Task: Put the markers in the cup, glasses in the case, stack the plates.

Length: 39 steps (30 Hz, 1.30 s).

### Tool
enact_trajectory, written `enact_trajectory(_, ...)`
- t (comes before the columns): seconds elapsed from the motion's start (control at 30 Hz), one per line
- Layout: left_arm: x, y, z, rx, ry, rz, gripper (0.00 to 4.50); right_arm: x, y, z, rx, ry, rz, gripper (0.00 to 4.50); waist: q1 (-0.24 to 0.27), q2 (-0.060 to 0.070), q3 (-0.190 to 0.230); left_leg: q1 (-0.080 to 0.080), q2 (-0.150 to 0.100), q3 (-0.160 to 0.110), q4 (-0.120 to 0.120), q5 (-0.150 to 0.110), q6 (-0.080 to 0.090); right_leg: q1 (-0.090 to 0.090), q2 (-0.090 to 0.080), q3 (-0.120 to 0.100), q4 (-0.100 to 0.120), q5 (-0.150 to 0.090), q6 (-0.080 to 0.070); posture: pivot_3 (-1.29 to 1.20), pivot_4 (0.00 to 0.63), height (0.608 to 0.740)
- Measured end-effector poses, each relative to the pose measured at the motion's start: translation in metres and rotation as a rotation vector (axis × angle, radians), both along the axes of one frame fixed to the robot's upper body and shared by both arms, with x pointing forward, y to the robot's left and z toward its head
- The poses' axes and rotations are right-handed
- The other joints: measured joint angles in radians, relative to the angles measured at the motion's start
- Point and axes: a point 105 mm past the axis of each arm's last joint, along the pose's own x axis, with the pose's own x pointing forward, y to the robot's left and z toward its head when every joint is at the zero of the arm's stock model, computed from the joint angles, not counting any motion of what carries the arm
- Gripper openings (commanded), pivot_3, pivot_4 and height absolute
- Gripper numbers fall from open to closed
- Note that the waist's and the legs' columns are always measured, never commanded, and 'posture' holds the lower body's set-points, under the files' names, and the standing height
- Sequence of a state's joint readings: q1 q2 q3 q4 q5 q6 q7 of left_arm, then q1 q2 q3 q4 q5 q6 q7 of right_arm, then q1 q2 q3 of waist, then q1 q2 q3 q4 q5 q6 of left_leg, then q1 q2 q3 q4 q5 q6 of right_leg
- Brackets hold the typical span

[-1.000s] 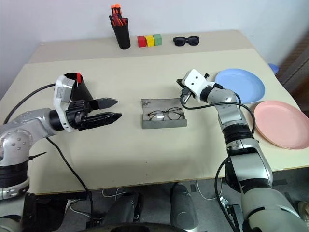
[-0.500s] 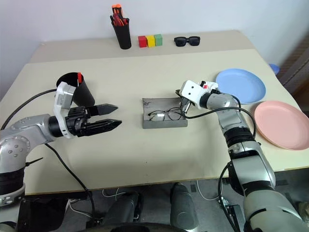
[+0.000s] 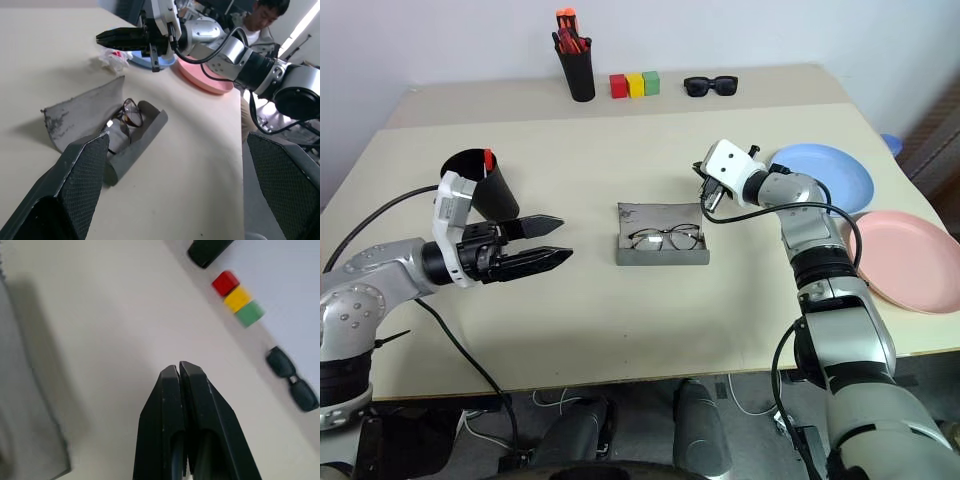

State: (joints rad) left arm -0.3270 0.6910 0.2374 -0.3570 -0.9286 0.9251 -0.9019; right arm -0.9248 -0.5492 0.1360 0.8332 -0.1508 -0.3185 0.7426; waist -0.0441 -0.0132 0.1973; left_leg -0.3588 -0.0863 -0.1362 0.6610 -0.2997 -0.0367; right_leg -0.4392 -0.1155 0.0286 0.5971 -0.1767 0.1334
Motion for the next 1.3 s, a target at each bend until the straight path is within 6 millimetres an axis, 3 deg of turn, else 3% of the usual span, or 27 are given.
enact_trajectory(0.33,0.002,-0.004,-0.003,0.005,0.009,0.009,4.5,-0.001,-0.008,-0.039,-0.159,0.05,-0.013,0.03,-0.002,0.0,0.0,0.0,0.0,0.0,0.0,0.0,0.0,0.0,0.0,0.0,0.0,0.0,0.0,0.0,0.15,0.74)
enact_trajectory(0.9,0.005,-0.007,0.007,0.003,-0.035,0.002,4.5,-0.027,0.015,-0.028,-0.108,0.091,0.267,0.03,-0.001,0.0,0.0,0.001,0.0,0.0,0.0,0.0,0.0,0.0,0.0,0.0,0.0,0.0,0.0,0.0,0.15,0.74)
enact_trajectory(1.3,0.006,-0.007,0.007,0.005,-0.036,0.018,4.5,-0.044,0.021,-0.037,-0.136,0.127,0.364,0.03,0.0,0.0,0.0,0.001,0.0,0.0,0.0,0.0,0.0,0.0,0.0,0.0,0.0,0.0,0.0,0.0,0.15,0.74)
